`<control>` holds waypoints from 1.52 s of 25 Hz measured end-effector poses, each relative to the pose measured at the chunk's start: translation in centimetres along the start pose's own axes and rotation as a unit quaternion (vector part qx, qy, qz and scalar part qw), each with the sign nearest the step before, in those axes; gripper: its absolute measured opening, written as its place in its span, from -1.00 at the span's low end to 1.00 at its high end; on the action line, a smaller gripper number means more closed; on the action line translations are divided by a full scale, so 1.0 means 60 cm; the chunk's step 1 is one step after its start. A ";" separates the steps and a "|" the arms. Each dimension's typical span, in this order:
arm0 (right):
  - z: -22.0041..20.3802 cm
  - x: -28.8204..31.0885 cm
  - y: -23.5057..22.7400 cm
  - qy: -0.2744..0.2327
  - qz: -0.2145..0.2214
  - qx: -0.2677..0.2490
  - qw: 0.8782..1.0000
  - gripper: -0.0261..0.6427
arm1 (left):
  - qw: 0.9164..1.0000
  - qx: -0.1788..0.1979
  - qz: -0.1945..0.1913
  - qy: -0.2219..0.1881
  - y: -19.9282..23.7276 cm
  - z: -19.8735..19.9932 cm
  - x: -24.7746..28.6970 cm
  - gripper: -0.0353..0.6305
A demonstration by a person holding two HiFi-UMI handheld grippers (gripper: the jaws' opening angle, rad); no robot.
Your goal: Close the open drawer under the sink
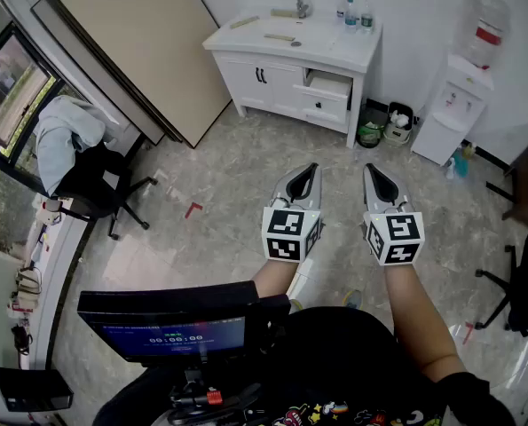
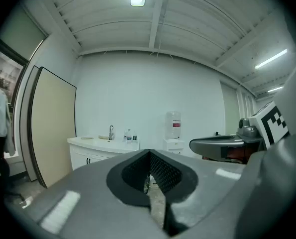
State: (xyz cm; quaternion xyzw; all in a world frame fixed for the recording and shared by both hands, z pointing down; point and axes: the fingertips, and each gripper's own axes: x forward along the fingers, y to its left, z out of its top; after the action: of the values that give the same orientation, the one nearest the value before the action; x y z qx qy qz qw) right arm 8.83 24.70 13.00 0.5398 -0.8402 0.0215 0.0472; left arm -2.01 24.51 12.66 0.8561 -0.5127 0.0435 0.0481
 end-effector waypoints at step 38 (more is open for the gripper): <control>-0.237 0.750 -0.379 0.085 0.002 0.042 0.995 -0.85 | 0.993 -0.039 0.018 0.112 0.415 -0.255 0.803 -0.89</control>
State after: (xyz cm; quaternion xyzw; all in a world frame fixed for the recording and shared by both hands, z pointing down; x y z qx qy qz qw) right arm 11.74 -24.25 31.40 0.5356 -0.8327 0.1027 0.0956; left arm -1.69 -27.33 34.75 0.8337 -0.5211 0.1198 0.1381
